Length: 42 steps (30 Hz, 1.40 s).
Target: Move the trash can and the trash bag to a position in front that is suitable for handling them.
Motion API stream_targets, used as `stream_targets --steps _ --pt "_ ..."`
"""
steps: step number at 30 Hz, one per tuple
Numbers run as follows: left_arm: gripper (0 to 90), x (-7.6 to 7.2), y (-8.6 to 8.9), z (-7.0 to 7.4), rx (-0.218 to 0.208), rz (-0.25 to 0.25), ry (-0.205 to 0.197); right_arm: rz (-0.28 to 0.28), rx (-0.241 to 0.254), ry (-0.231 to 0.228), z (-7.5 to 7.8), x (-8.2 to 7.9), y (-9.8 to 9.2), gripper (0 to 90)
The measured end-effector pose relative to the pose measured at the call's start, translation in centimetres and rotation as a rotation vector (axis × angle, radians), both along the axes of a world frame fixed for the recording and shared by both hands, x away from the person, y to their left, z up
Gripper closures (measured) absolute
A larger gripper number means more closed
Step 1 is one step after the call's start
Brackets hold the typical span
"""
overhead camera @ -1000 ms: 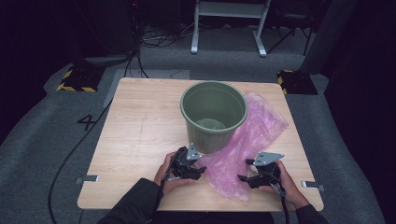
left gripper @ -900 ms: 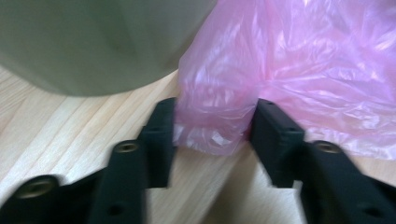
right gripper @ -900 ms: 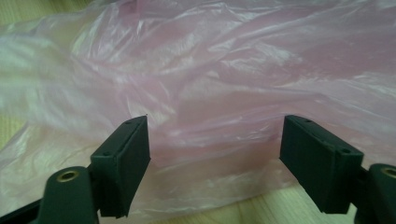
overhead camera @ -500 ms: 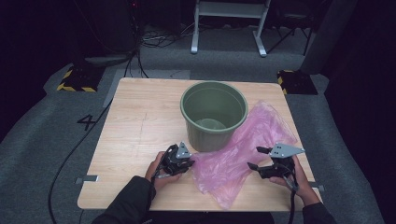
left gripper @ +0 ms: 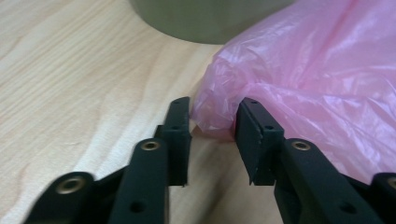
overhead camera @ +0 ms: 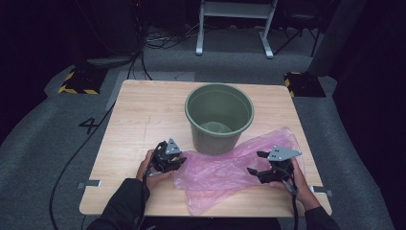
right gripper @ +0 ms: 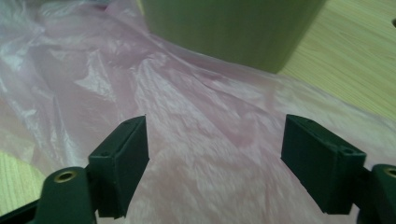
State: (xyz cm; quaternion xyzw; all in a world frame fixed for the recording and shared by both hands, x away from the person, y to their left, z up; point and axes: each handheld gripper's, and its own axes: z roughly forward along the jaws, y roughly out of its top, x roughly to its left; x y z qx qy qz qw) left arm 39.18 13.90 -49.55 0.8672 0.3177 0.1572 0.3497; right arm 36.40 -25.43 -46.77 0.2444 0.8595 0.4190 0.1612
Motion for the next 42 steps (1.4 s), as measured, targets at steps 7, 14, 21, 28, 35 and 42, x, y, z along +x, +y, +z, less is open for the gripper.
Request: stream_targets --steps 7,14,21,28,35,42 --pt "26.2 -0.4 0.9 0.7 -0.063 0.039 0.002 0.074 -0.051 -0.009 -0.5 -0.8 3.1 21.8" --pt "16.9 -3.4 3.5 2.0 -0.118 0.006 -0.005 0.078 -0.094 0.050 -1.9 -0.4 3.4 20.3" --pt "16.3 -5.4 5.5 1.1 -0.072 0.009 0.040 0.050 -0.108 0.103 -3.0 0.2 3.1 16.6" --pt "15.7 -6.2 6.8 -0.1 -0.050 0.019 0.077 0.018 -0.075 0.129 -3.1 1.0 1.9 26.9" --pt "15.6 -5.9 6.7 -0.5 -0.027 0.028 0.061 -0.008 -0.061 0.124 -2.9 1.3 0.7 52.1" --pt "13.6 -5.2 6.2 -0.9 -0.044 0.055 0.041 -0.034 -0.077 0.115 -2.7 1.3 0.5 71.2"
